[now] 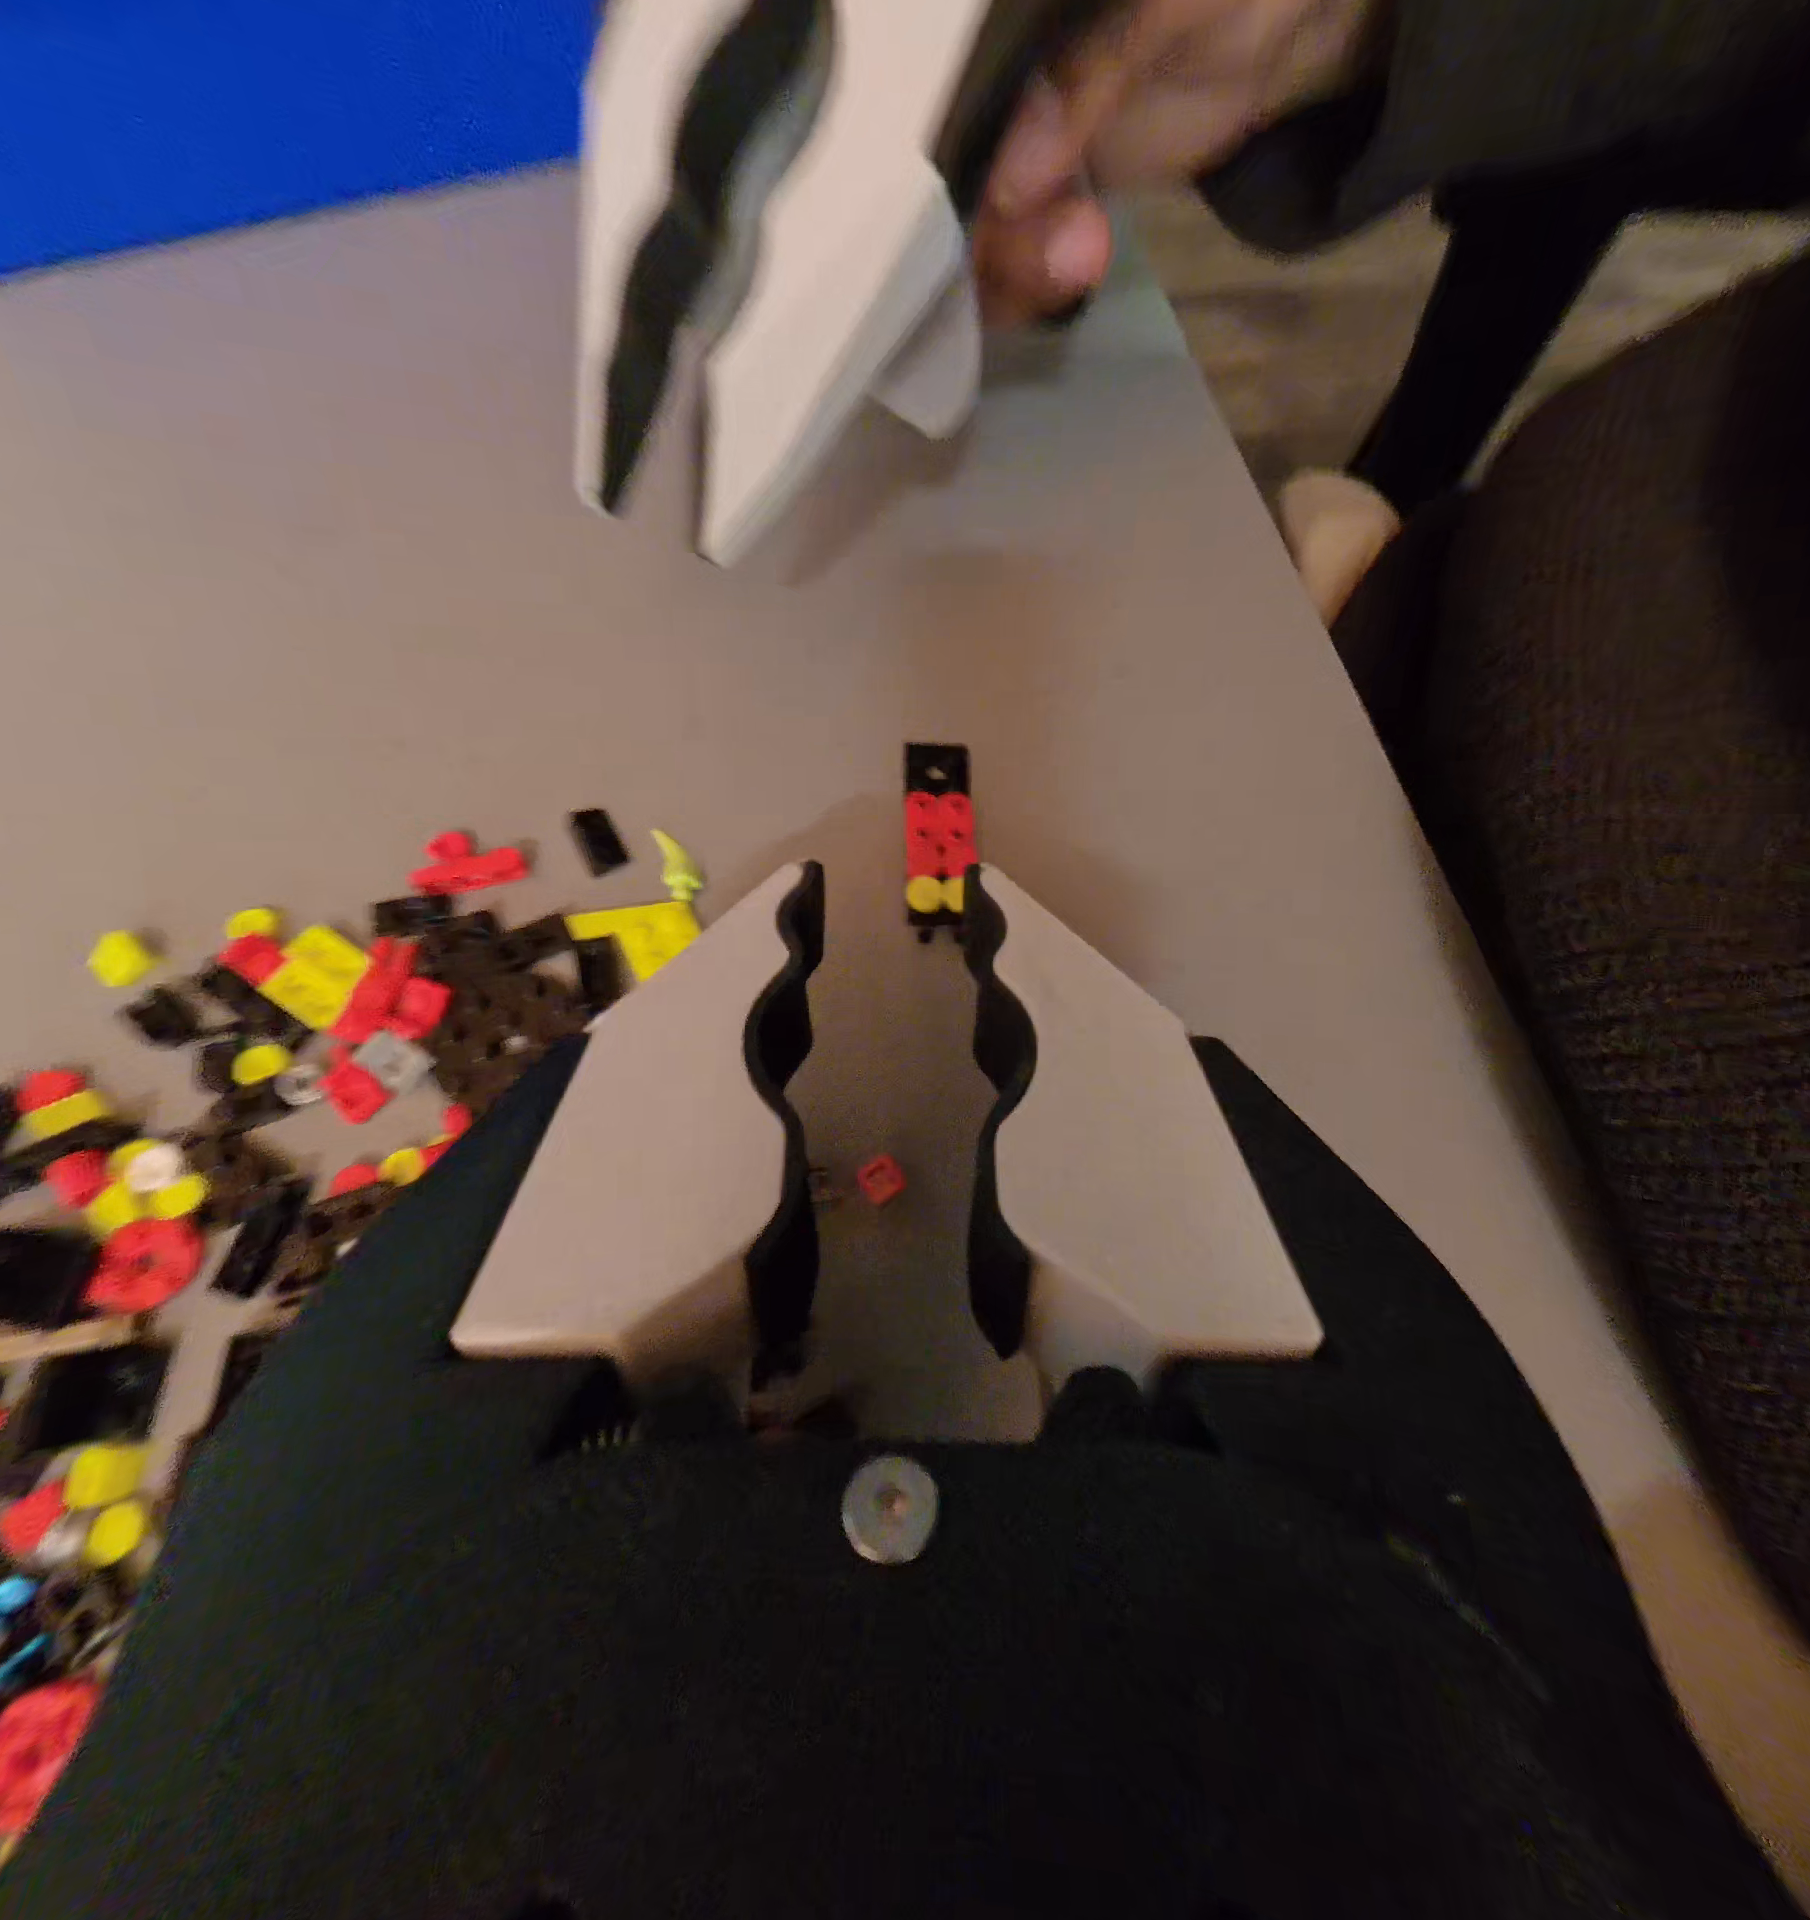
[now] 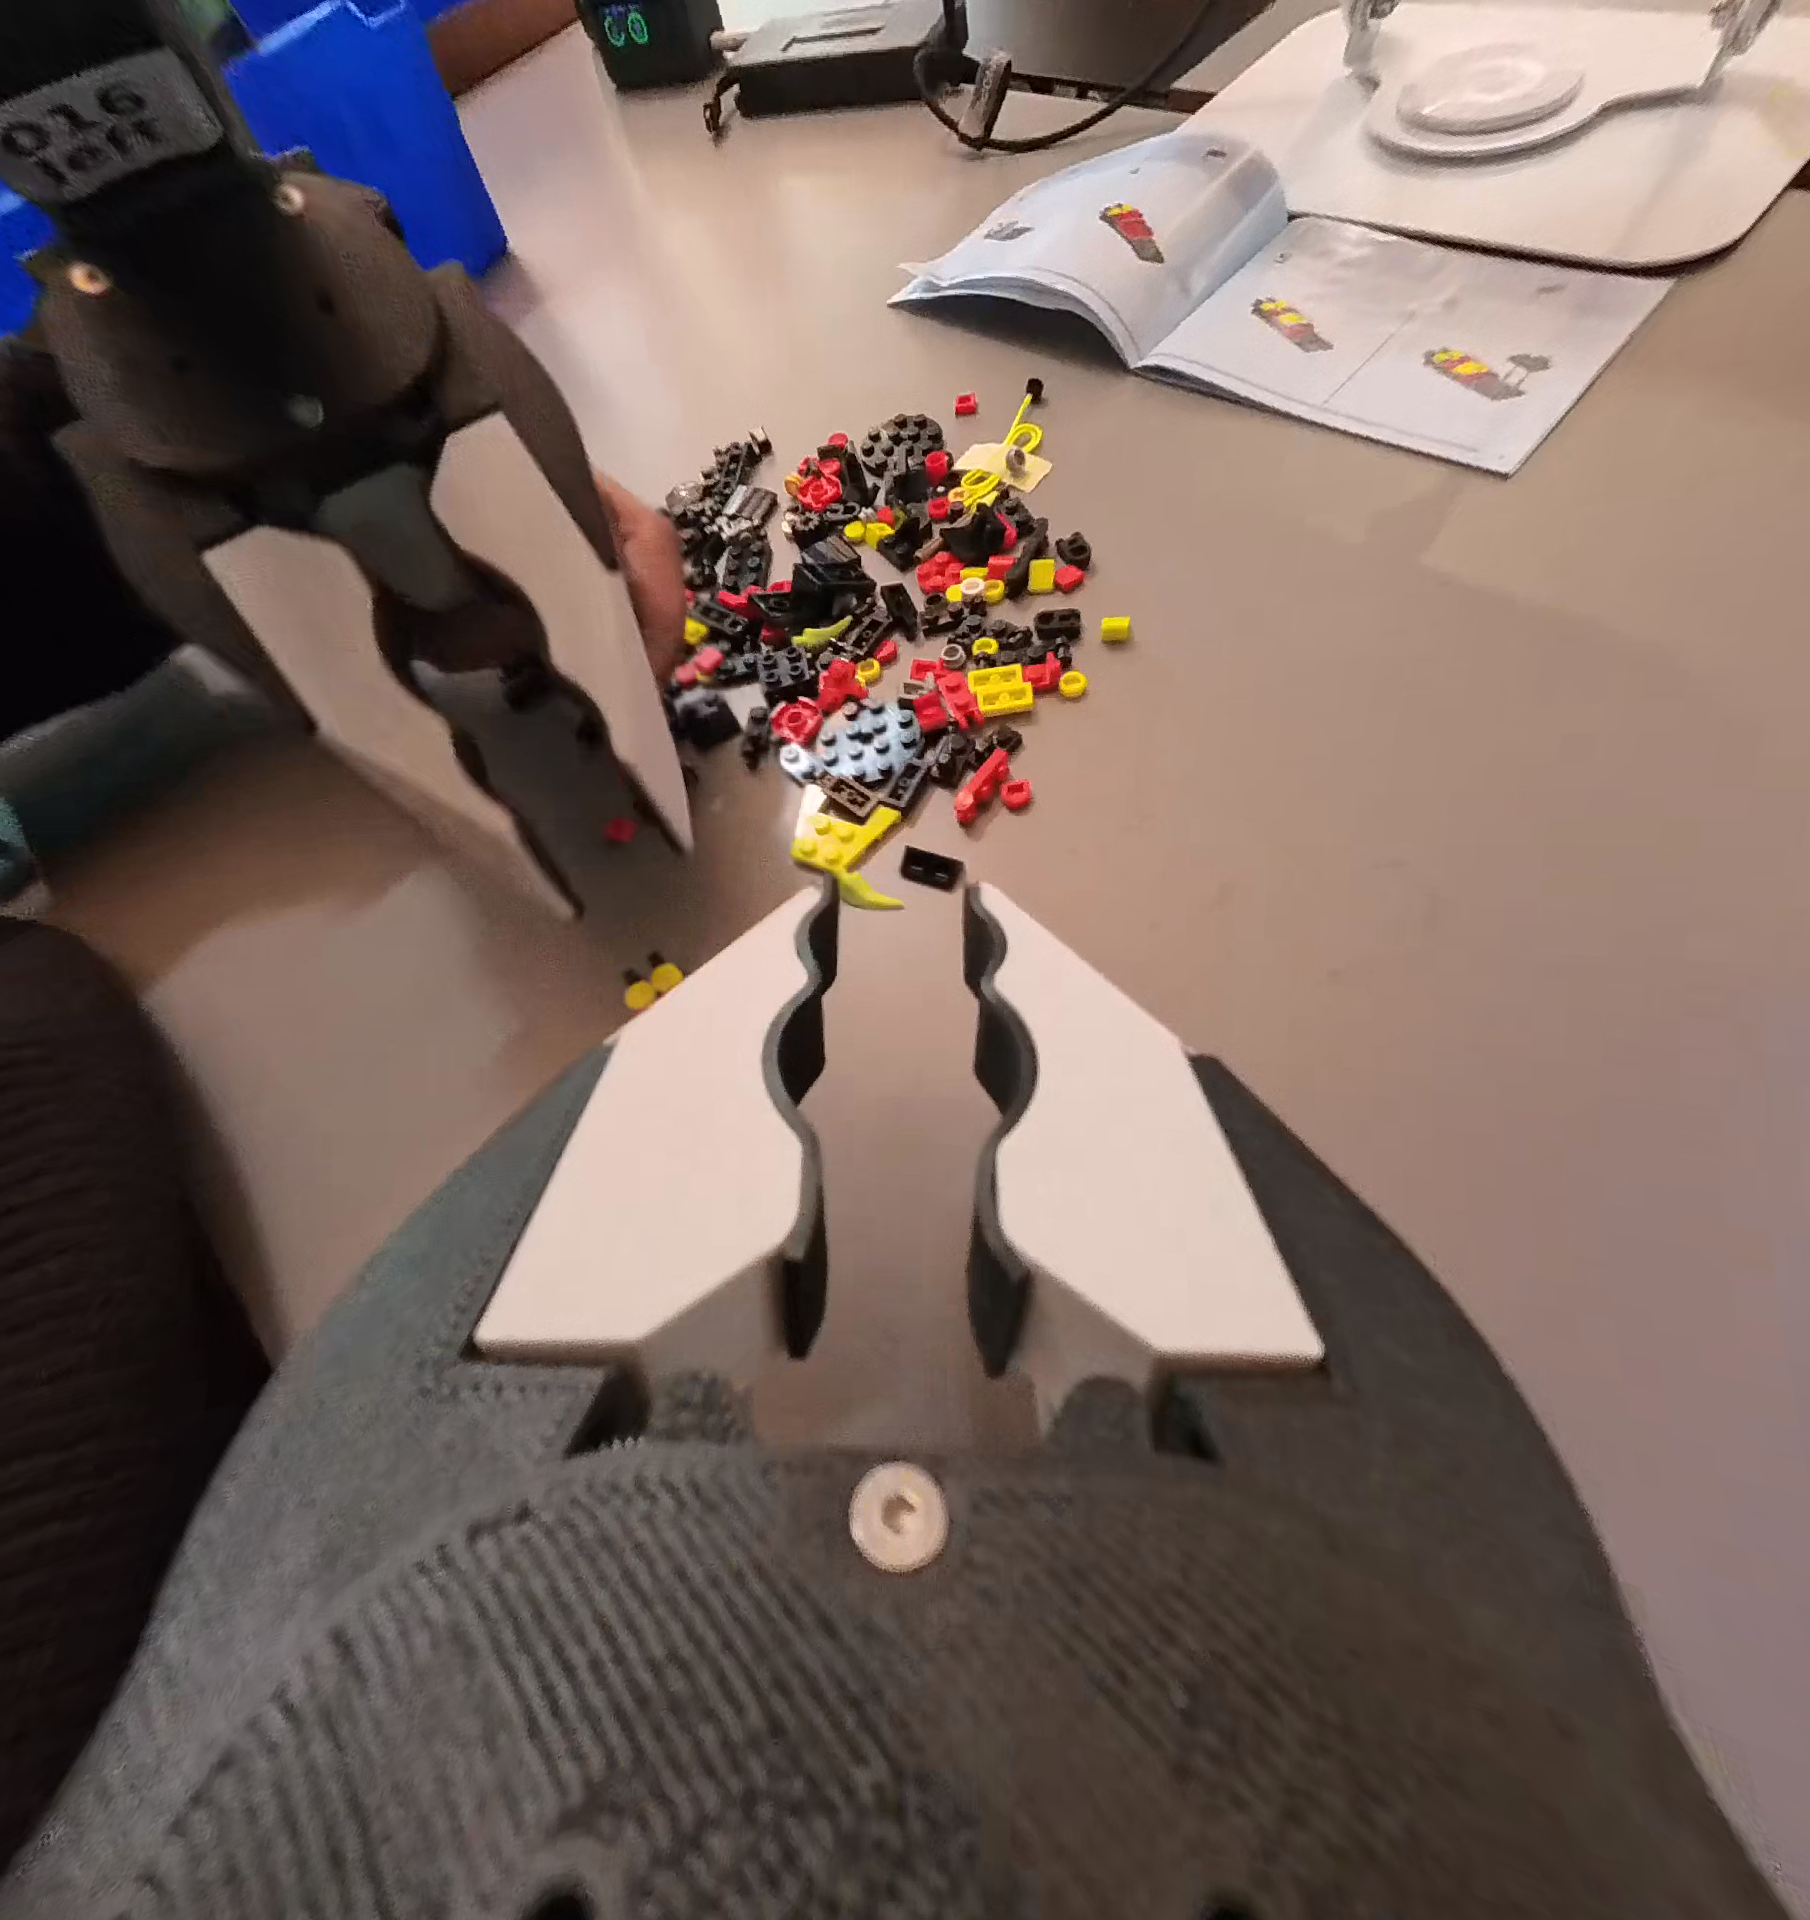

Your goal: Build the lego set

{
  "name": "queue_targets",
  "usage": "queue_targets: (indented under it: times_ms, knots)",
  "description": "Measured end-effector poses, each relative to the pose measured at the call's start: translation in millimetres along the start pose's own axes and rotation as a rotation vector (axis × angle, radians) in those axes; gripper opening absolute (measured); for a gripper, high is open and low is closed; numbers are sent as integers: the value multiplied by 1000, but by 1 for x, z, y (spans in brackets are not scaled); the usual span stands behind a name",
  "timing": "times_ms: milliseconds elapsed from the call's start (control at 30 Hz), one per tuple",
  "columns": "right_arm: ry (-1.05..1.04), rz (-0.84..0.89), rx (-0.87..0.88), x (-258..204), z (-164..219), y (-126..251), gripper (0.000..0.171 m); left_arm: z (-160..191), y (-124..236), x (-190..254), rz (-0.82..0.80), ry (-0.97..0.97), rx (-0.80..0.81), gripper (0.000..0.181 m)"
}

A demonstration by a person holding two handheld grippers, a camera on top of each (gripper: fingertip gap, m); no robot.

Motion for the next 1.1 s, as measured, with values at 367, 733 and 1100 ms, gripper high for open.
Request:
queue_targets:
  times_ms: [367, 733, 1100]
  knots:
    - [7, 28, 41, 0, -5, 1, 22, 28, 105, -96, -918, 220, 202, 0]
    - [81, 249, 99, 32, -17, -2, 14, 36, 148, -75, -1156, 250, 213, 0]
    - [76, 260, 151, 63, -40, -35, 12, 51, 143, -96, -1177, 274, 115, 0]
Point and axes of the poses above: each gripper's, where its closed fingertips meet, y back along the fingers, z out of its underside, x = y × z across the jaws, the point moved 5 cm from there along y, back along the fingers, and after that the axes turned 7 degrees about -y, right-handed, at the moved point
